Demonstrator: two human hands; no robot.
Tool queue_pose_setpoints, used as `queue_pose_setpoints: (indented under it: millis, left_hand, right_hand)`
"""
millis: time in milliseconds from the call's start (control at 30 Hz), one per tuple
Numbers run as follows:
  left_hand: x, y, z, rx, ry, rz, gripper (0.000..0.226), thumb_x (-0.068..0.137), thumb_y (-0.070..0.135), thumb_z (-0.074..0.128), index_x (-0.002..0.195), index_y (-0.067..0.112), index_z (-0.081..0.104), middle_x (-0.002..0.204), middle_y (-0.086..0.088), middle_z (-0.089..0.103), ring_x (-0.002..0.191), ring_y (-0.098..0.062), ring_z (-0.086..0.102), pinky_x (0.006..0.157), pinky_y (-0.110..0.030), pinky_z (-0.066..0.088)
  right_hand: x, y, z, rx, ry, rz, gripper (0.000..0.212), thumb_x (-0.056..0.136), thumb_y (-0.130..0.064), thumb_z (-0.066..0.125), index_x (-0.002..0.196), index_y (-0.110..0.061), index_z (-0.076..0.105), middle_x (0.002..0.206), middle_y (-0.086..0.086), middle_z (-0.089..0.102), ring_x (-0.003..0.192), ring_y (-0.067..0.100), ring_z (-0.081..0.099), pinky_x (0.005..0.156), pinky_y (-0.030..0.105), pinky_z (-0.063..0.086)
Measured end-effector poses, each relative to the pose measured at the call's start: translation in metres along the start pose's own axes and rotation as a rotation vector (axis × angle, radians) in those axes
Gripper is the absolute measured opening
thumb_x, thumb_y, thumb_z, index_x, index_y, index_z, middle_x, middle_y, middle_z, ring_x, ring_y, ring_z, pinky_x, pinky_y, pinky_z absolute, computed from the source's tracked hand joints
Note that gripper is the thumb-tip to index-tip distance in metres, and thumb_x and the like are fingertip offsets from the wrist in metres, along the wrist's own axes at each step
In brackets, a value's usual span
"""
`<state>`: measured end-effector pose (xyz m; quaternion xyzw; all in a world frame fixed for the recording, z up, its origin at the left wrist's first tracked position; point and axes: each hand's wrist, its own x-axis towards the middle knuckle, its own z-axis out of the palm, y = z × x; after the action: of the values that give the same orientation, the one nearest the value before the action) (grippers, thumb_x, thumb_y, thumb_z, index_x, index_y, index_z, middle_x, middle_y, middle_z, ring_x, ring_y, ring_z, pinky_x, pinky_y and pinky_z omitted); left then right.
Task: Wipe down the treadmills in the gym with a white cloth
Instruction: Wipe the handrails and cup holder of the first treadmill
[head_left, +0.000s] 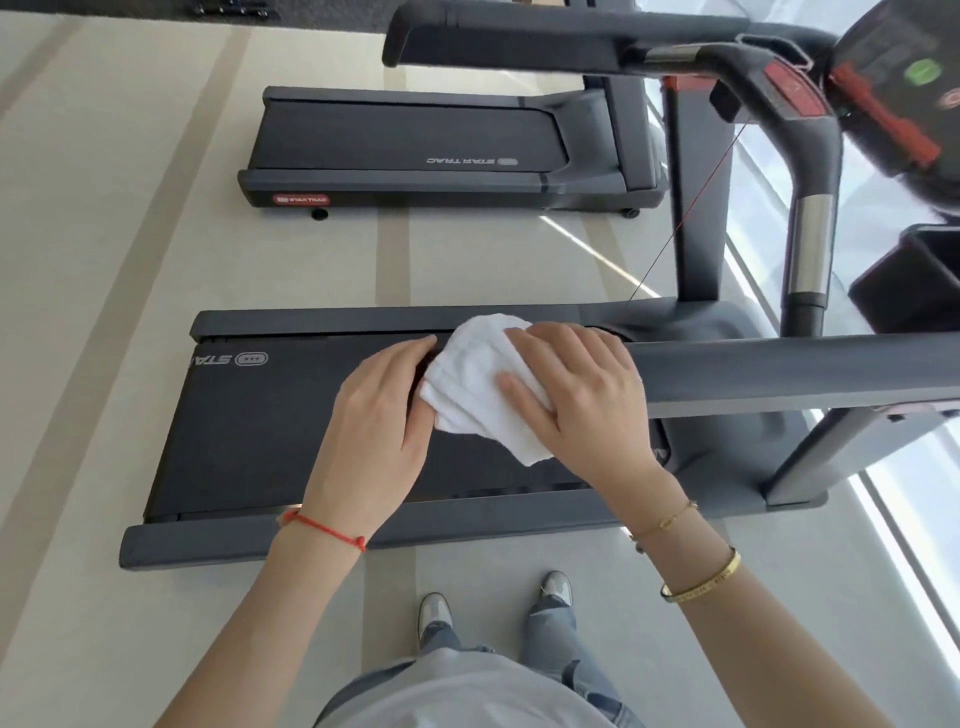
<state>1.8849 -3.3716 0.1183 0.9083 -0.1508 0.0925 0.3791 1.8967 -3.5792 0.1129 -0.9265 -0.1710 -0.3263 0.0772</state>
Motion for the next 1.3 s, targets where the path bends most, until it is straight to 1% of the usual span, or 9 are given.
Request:
queue_pose_setpoints:
  millis: [100, 200, 300, 767, 900, 1000, 1133, 1233, 1300]
  left_hand:
    - [0.007, 0.016, 0.01, 0.078, 0.004, 0.076, 0.03, 0.1, 0.01, 0.048, 0.128, 0.007, 0.059, 0.127, -0.002, 0.062, 0.12, -0.02, 0.055, 0.112, -0.042, 0.035]
    - [0.014, 0.037, 0.028, 0.179, -0.006, 0.119, 0.03, 0.101, 0.015, 0.046, 0.125, 0.009, 0.062, 0.125, 0.0, 0.064, 0.119, -0.019, 0.057, 0.117, -0.049, 0.025]
    - [0.02, 0.061, 0.05, 0.251, 0.013, 0.104, 0.035, 0.099, 0.023, 0.04, 0.122, 0.013, 0.064, 0.121, 0.003, 0.066, 0.114, -0.017, 0.06, 0.117, -0.053, 0.023]
    - [0.055, 0.194, 0.187, 0.294, -0.018, 0.085, 0.034, 0.1, 0.027, 0.039, 0.118, 0.016, 0.066, 0.114, 0.004, 0.069, 0.107, -0.017, 0.063, 0.109, -0.046, 0.033]
    - [0.065, 0.227, 0.223, 0.296, -0.014, 0.081, 0.028, 0.1, 0.023, 0.046, 0.117, 0.016, 0.066, 0.114, 0.004, 0.069, 0.107, -0.016, 0.063, 0.109, -0.045, 0.033]
    - [0.071, 0.248, 0.245, 0.304, -0.004, 0.083, 0.026, 0.1, 0.023, 0.047, 0.117, 0.018, 0.067, 0.113, 0.005, 0.07, 0.106, -0.015, 0.064, 0.108, -0.044, 0.034]
    - [0.077, 0.267, 0.267, 0.345, 0.035, 0.069, 0.03, 0.1, 0.025, 0.041, 0.109, 0.018, 0.068, 0.104, 0.007, 0.071, 0.097, -0.015, 0.064, 0.101, -0.041, 0.036]
    - [0.078, 0.272, 0.274, 0.374, 0.066, 0.054, 0.033, 0.099, 0.023, 0.034, 0.09, 0.015, 0.065, 0.086, 0.005, 0.068, 0.082, -0.019, 0.063, 0.093, -0.04, 0.036]
    - [0.077, 0.271, 0.275, 0.389, 0.073, 0.054, 0.034, 0.099, 0.024, 0.035, 0.094, 0.015, 0.067, 0.09, 0.006, 0.07, 0.085, -0.018, 0.064, 0.093, -0.039, 0.035]
  right_hand:
    - [-0.013, 0.03, -0.009, -0.042, 0.027, 0.071, 0.029, 0.097, -0.034, 0.052, 0.101, -0.012, 0.07, 0.098, 0.003, 0.068, 0.086, 0.026, 0.062, 0.083, 0.039, 0.046]
    - [-0.024, 0.06, -0.019, -0.06, 0.061, 0.123, 0.027, 0.097, -0.03, 0.049, 0.096, -0.014, 0.071, 0.091, 0.0, 0.068, 0.085, 0.025, 0.061, 0.083, 0.036, 0.045]
    - [-0.033, 0.087, -0.025, -0.074, 0.085, 0.126, 0.026, 0.096, -0.028, 0.049, 0.094, -0.014, 0.07, 0.088, -0.001, 0.067, 0.083, 0.024, 0.06, 0.083, 0.034, 0.045]
    - [-0.09, 0.261, -0.083, -0.076, 0.087, 0.133, 0.024, 0.097, -0.028, 0.05, 0.093, -0.013, 0.069, 0.09, -0.001, 0.068, 0.085, 0.022, 0.061, 0.084, 0.035, 0.045]
    - [-0.109, 0.322, -0.107, -0.091, 0.036, 0.169, 0.027, 0.099, -0.029, 0.047, 0.094, -0.014, 0.069, 0.09, -0.001, 0.067, 0.087, 0.022, 0.061, 0.087, 0.035, 0.044]
    - [-0.115, 0.363, -0.126, -0.083, -0.017, 0.238, 0.034, 0.1, -0.033, 0.042, 0.088, -0.016, 0.069, 0.082, -0.002, 0.065, 0.079, 0.023, 0.06, 0.081, 0.034, 0.043]
    - [-0.107, 0.364, -0.123, -0.097, -0.067, 0.239, 0.04, 0.099, -0.037, 0.039, 0.074, -0.017, 0.064, 0.07, -0.001, 0.059, 0.067, 0.023, 0.054, 0.073, 0.035, 0.042]
    - [-0.106, 0.346, -0.11, 0.002, -0.037, 0.13, 0.034, 0.097, -0.035, 0.045, 0.08, -0.014, 0.066, 0.077, 0.002, 0.062, 0.07, 0.024, 0.055, 0.075, 0.038, 0.044]
    - [-0.115, 0.352, -0.109, 0.01, 0.013, 0.039, 0.028, 0.095, -0.034, 0.051, 0.093, -0.012, 0.069, 0.088, 0.003, 0.066, 0.079, 0.025, 0.059, 0.08, 0.038, 0.045]
